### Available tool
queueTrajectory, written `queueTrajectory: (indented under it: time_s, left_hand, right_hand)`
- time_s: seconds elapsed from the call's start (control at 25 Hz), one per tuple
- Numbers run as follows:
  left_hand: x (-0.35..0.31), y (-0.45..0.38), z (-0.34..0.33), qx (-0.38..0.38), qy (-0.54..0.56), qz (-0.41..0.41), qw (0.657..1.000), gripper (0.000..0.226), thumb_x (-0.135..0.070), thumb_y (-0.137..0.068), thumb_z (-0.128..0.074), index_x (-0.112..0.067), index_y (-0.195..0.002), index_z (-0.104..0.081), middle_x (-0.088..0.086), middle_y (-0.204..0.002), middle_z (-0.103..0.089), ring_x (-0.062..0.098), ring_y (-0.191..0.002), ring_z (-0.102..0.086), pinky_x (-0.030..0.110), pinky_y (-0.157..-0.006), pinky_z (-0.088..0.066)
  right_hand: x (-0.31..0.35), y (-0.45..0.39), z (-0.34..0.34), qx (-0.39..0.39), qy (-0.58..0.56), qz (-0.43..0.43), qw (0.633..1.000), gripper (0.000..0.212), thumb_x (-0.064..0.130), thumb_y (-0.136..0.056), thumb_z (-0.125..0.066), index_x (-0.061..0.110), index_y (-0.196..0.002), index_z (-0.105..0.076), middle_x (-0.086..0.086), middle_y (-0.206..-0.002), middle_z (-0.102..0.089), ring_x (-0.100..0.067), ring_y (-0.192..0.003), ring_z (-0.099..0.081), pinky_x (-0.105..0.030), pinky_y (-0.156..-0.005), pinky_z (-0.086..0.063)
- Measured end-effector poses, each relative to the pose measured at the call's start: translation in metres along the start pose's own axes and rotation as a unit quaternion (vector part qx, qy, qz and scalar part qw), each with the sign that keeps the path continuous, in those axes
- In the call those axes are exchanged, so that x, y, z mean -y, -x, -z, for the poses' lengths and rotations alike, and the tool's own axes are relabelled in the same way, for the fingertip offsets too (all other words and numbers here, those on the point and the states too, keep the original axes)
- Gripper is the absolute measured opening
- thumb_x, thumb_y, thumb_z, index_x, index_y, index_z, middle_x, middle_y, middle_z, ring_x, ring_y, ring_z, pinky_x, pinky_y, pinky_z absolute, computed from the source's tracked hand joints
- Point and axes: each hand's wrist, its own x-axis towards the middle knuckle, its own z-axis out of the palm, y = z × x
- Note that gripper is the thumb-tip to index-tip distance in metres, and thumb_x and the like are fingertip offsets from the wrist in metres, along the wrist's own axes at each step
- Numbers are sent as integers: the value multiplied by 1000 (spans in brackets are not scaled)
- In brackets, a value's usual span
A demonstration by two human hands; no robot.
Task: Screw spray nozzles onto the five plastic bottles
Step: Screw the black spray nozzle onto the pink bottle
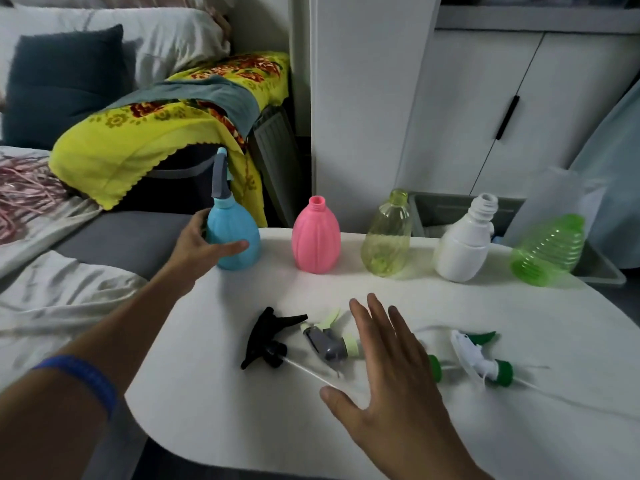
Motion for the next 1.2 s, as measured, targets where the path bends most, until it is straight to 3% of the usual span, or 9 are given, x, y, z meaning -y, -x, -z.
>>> queueTrajectory:
  time_s: [0.28,0.44,0.52,0.6,0.68,0.76,0.92,1.04,1.2]
  left_hand:
    - [-3,-6,7,87,22,25,996,102,-34,-43,-94,-26,-133,-48,-9,-117,-67,9,-104,-66,33,-87,-54]
    - [-12,34,8,-105,-101,97,985,78,-18,-69,-86,-15,-134,-44,2,-131,-55,26,-117,-54,46,-97,-48]
    - [-16,75,6,-134,-225,-21,965,66,-8,-72,-77,-12,-131,-49,11,-128,-56,34,-114,-55,47,-95,-47]
    - [-20,121,-5,65,-320,-192,925,66,-9,-68,-73,-17,-131,-53,11,-135,-52,35,-120,-51,43,-98,-44]
    - [-26,151,-21,286,-407,-201,843,72,-20,-72,-70,-25,-140,-48,4,-151,-37,26,-133,-39,40,-108,-36]
    - [-25,161,-30,318,-446,-202,812,55,-21,-84,-67,-28,-137,-53,1,-148,-40,24,-124,-47,36,-105,-40]
    - [-39,171,-24,236,-438,-151,854,28,-27,-85,-71,-21,-112,-68,0,-115,-60,21,-97,-62,36,-86,-50]
    - [-68,181,-20,169,-264,2,949,14,-24,-81,-72,-23,-95,-71,1,-89,-73,19,-80,-68,34,-75,-51]
    - [-108,214,-42,198,17,90,976,26,-34,-86,-54,-18,-94,-72,10,-84,-78,29,-79,-74,35,-71,-55]
  right_hand:
    - [-3,10,6,13,23,5,1000,92,60,-83,-45,51,-138,27,28,-151,31,-6,-143,28,-31,-118,6]
    - [2,11,13,24,9,12,1000,85,53,-86,-52,43,-147,6,18,-162,3,-7,-146,18,-40,-120,-9]
    - [6,9,18,12,6,24,1000,76,51,-87,-54,40,-148,-9,16,-162,-10,-8,-147,8,-38,-117,-12]
    - [12,8,25,-14,-2,32,999,67,45,-87,-58,35,-145,-27,14,-157,-28,-12,-148,-5,-37,-114,-17]
    - [16,9,36,-72,-26,34,997,55,35,-86,-65,28,-137,-46,10,-144,-48,-17,-143,-24,-38,-110,-27]
    - [14,11,49,-140,-57,30,988,44,26,-84,-70,23,-126,-58,6,-127,-60,-18,-131,-41,-36,-103,-36]
    - [6,19,73,-247,-144,5,958,28,19,-86,-68,23,-114,-62,8,-108,-67,-15,-108,-57,-27,-88,-41]
    - [13,26,84,-340,-178,75,920,26,15,-87,-61,24,-110,-55,5,-94,-65,-8,-89,-61,-15,-81,-45]
    - [30,31,63,-146,-30,228,962,62,2,-79,-51,30,-134,-44,11,-137,-51,-11,-107,-55,-26,-89,-47]
